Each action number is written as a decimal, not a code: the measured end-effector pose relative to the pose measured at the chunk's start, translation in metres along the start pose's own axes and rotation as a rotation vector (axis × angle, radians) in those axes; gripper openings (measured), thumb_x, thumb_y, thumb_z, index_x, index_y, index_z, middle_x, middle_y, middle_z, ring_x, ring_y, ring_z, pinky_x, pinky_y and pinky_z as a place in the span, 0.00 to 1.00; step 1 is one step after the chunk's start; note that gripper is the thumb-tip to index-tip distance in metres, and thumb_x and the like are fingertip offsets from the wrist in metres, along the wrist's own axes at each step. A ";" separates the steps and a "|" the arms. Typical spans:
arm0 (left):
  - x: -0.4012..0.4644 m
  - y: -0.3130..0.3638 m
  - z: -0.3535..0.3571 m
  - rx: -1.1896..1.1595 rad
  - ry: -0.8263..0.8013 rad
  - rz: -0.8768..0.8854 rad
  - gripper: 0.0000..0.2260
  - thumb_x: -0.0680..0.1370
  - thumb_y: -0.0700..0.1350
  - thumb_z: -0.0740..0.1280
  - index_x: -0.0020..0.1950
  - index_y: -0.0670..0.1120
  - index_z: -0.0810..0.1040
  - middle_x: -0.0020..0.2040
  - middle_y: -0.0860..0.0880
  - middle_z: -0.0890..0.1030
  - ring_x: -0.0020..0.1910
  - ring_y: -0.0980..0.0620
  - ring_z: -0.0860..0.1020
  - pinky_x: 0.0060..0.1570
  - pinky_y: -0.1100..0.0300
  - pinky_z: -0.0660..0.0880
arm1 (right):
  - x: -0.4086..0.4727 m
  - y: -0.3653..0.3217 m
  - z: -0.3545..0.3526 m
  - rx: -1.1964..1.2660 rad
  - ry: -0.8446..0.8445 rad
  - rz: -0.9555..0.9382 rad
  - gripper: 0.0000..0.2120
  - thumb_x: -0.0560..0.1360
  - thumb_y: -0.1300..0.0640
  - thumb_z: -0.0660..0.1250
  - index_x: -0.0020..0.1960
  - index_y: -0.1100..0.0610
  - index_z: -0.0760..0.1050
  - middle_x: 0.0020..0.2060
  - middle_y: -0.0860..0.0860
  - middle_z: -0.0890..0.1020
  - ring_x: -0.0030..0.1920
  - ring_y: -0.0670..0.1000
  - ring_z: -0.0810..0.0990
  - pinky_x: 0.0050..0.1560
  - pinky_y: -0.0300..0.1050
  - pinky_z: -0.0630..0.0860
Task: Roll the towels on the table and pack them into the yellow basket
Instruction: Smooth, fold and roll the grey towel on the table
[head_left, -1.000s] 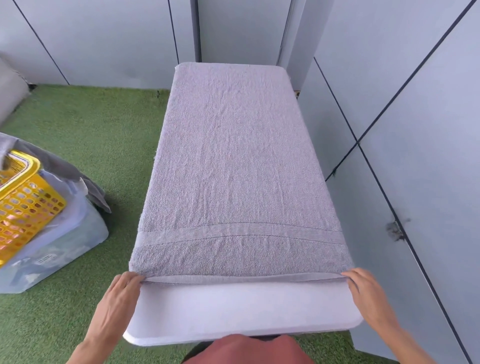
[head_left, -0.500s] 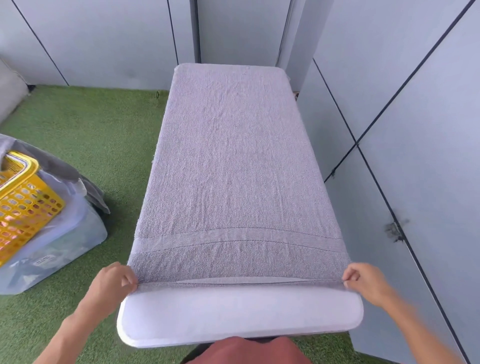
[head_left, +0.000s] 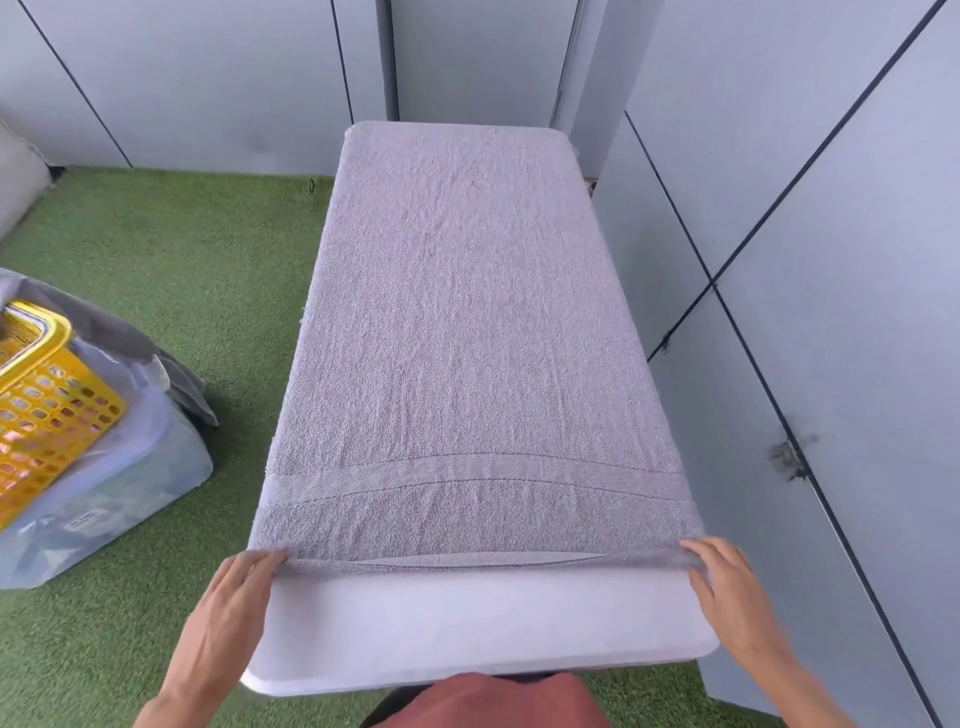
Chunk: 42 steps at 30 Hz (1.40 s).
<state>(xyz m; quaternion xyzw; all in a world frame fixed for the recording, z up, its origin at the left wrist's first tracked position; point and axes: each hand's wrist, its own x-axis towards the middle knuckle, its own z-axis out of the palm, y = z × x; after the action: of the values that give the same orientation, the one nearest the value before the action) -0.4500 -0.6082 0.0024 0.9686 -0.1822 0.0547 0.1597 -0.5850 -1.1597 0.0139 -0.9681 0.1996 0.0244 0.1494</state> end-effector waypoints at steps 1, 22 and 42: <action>0.005 0.001 -0.003 -0.017 0.005 -0.015 0.16 0.71 0.30 0.70 0.57 0.40 0.79 0.50 0.47 0.79 0.49 0.47 0.76 0.47 0.49 0.79 | 0.004 0.001 0.001 -0.006 0.006 0.013 0.15 0.70 0.71 0.70 0.55 0.62 0.79 0.50 0.53 0.80 0.52 0.59 0.78 0.56 0.44 0.66; 0.009 -0.030 -0.027 -0.131 -0.396 -0.032 0.17 0.70 0.35 0.74 0.44 0.56 0.73 0.41 0.58 0.76 0.39 0.57 0.76 0.37 0.63 0.74 | 0.003 0.005 -0.038 0.104 -0.307 0.022 0.09 0.73 0.64 0.70 0.42 0.50 0.78 0.38 0.44 0.82 0.40 0.44 0.79 0.44 0.30 0.69; -0.012 0.003 0.020 0.050 0.000 -0.018 0.16 0.71 0.34 0.60 0.57 0.34 0.76 0.54 0.39 0.75 0.53 0.40 0.72 0.54 0.48 0.72 | -0.015 -0.012 0.006 0.015 0.032 0.017 0.18 0.65 0.69 0.75 0.54 0.61 0.79 0.52 0.53 0.76 0.55 0.51 0.72 0.60 0.52 0.69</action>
<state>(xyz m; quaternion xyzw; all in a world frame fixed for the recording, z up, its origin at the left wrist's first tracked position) -0.4613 -0.6130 -0.0177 0.9739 -0.1722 0.0576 0.1360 -0.5939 -1.1421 0.0133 -0.9656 0.2101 0.0087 0.1531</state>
